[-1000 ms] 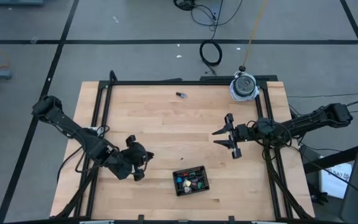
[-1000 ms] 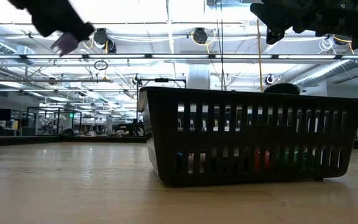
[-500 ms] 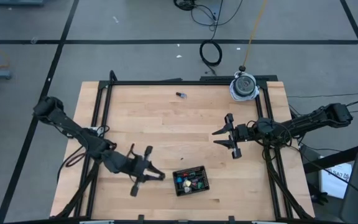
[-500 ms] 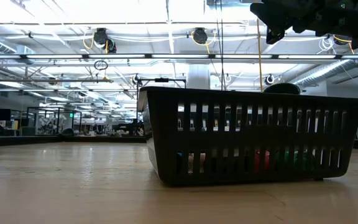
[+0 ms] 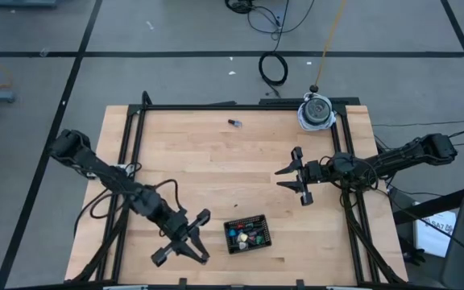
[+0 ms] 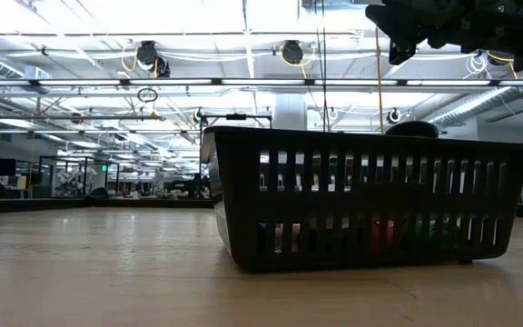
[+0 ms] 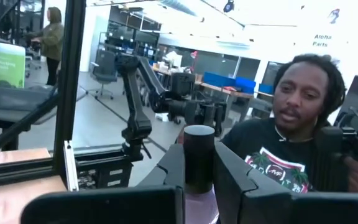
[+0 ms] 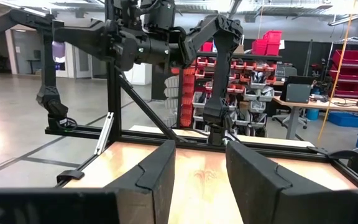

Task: Pick & Place Nail Polish
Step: Put the purple nail polish bottle into the black bin

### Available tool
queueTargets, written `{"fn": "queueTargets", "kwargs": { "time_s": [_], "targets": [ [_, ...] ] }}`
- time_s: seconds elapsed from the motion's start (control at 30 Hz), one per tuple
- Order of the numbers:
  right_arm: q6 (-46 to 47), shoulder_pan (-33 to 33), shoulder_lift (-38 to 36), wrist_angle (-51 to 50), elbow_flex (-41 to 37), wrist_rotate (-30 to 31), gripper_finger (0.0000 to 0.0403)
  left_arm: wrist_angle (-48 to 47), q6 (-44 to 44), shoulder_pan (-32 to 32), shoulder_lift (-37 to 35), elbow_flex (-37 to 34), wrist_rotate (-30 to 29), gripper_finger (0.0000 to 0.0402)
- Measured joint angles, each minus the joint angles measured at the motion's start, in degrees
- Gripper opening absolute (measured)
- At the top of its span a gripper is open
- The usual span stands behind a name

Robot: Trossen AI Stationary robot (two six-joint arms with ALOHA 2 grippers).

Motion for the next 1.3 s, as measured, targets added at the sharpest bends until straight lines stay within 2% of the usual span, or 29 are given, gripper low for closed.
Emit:
{"fn": "queueTargets", "kwargs": {
  "time_s": [0.5,0.7,0.87,1.0,1.13,1.3],
  "targets": [
    [0.05,0.0,0.0,-0.01,0.0,0.02,0.0132,0.17,0.48,-1.03,0.0,0.0,-1.2,0.0032],
    [0.53,0.0,0.0,-0.16,0.0,0.02,0.0132,-3.0,0.47,-1.03,0.24,0.01,-1.31,0.0032],
    [0.79,0.0,0.0,-0.14,0.02,0.02,0.0132,-5.04,0.46,-0.27,5.58,0.04,-5.93,0.0032],
    [0.3,-0.04,0.0,0.14,0.02,0.06,0.0132,-5.21,-4.86,3.17,11.47,0.14,-8.88,0.0032],
    [0.24,-0.04,0.0,0.23,0.02,1.39,0.0132,-7.0,-9.71,7.18,17.0,1.59,-8.55,0.0032],
    [0.37,-0.07,0.0,-0.03,0.02,1.53,0.0132,-7.07,-11.16,10.88,22.41,2.93,-5.74,0.0032]
  ]
}}
